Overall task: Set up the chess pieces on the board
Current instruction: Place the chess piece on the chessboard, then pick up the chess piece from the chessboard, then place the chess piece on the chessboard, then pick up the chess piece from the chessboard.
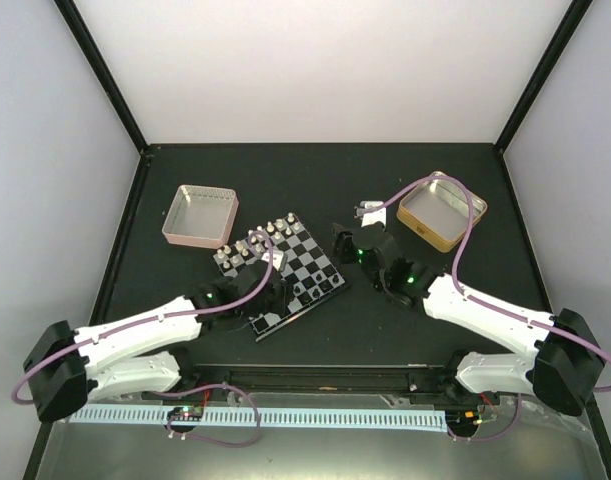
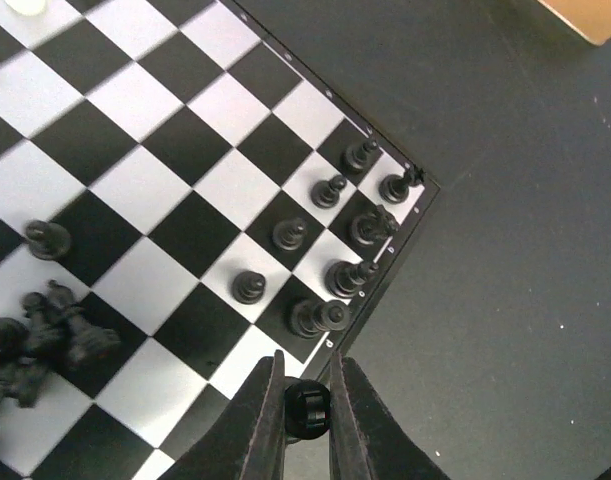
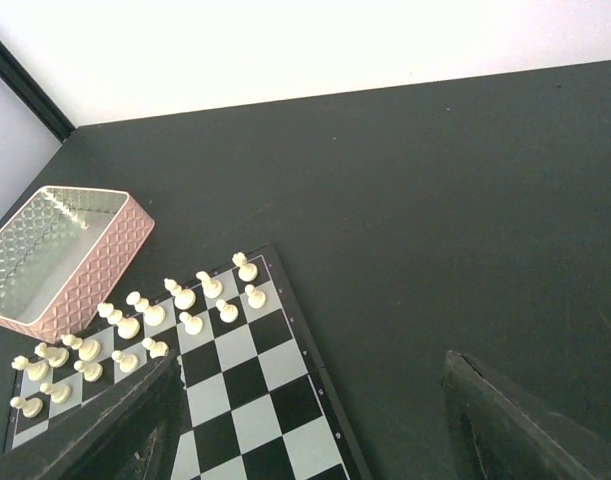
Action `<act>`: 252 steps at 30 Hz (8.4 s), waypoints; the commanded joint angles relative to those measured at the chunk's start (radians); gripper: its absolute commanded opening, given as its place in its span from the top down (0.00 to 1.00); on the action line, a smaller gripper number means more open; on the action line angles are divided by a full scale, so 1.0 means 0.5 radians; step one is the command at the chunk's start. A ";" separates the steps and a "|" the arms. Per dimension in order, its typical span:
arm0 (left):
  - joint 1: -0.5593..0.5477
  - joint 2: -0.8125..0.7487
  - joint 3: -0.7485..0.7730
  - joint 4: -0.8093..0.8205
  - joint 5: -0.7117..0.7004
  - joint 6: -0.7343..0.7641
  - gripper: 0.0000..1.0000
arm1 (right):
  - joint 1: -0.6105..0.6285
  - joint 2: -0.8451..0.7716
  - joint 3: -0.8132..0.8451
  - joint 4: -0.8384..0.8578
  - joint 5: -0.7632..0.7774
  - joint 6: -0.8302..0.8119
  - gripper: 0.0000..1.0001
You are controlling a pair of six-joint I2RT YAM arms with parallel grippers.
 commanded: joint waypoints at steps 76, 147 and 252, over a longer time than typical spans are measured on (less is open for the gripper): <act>-0.217 0.455 0.020 0.154 -0.343 -0.492 0.69 | -0.053 -0.034 -0.028 -0.069 0.090 0.068 0.24; 1.052 -0.811 -0.229 -0.309 -0.198 -0.104 0.34 | 0.221 1.646 1.513 -1.143 -0.865 -0.370 0.93; 1.069 -0.970 -0.235 -0.111 0.089 -0.006 0.28 | 0.352 1.513 1.382 -0.884 -0.820 -0.619 0.89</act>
